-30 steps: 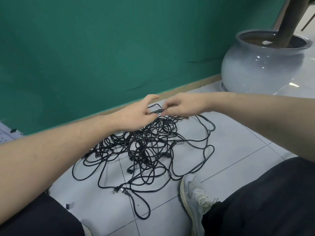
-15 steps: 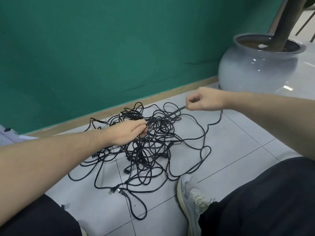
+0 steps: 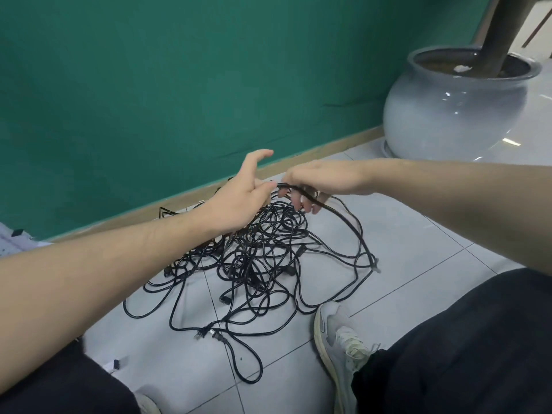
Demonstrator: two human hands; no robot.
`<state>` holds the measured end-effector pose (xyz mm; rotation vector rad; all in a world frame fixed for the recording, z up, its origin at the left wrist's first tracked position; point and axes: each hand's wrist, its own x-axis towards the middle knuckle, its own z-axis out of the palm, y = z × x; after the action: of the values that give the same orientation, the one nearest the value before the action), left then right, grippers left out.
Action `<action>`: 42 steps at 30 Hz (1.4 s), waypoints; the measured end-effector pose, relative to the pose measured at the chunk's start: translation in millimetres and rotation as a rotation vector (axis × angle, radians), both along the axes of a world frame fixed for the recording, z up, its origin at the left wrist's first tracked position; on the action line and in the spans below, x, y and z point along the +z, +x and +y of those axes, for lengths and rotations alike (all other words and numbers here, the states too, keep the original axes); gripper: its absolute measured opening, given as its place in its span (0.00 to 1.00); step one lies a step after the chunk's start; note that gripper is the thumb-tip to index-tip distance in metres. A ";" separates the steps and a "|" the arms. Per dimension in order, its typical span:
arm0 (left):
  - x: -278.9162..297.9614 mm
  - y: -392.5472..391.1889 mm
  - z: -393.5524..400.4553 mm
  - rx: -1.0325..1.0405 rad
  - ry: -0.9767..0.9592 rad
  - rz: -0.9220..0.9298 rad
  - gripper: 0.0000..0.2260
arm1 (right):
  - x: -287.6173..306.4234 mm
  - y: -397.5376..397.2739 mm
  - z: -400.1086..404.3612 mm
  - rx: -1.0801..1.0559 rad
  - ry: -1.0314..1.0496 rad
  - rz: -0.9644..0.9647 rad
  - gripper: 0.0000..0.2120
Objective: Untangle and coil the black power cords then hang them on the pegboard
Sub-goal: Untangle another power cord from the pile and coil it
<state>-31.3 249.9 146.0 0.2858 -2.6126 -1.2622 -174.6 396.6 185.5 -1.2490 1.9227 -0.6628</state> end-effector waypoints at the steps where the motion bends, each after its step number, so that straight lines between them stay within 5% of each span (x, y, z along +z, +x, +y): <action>1: -0.7 0.3 0.3 -0.027 0.002 0.003 0.18 | 2.7 4.5 -3.3 0.007 -0.050 0.026 0.14; 3: -2.8 3.9 -0.6 -0.075 -0.003 -0.003 0.11 | 7.2 8.7 -6.8 0.038 -0.131 0.146 0.13; 5: -5.2 8.1 -2.0 -0.161 -0.053 -0.018 0.15 | 12.9 9.3 -4.8 0.067 -0.187 0.230 0.12; 9: -19.8 10.1 -15.6 -0.231 -0.368 -0.261 0.22 | 21.7 1.2 7.1 0.070 -0.219 0.206 0.12; 12: -39.0 14.3 -35.1 -0.180 -0.408 -0.431 0.17 | 23.0 -2.6 15.3 0.086 -0.207 0.161 0.13; 15: -45.6 20.7 -48.3 -0.116 -0.390 -0.500 0.24 | 19.9 -10.5 18.4 0.067 -0.187 0.129 0.12; 21: -34.9 22.0 -61.2 0.041 -0.248 -0.319 0.21 | 6.9 -40.4 32.1 -0.105 -0.142 0.200 0.15; 28: -12.8 10.9 -45.2 0.091 -0.315 -0.228 0.18 | -19.1 -54.9 41.9 -0.069 0.205 0.329 0.09; 33: 6.2 -6.4 -10.6 0.095 -0.340 -0.191 0.15 | -5.7 -21.7 12.1 -0.028 0.037 0.168 0.07; 36: 10.0 -6.4 2.1 0.107 -0.280 -0.130 0.18 | 7.9 -4.6 -3.4 0.046 0.017 0.326 0.13; 39: 4.9 3.2 -2.2 -0.106 -0.194 -0.172 0.20 | 12.4 -2.5 -3.4 0.099 -0.028 0.577 0.25; 42: -11.3 10.8 -18.0 -0.304 -0.313 -0.343 0.23 | 11.8 -6.2 5.2 0.152 -0.061 0.561 0.25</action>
<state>-20.4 232.0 134.7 0.0512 -3.1939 -0.9232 -180.8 401.8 197.4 -1.7364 2.2252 -0.3094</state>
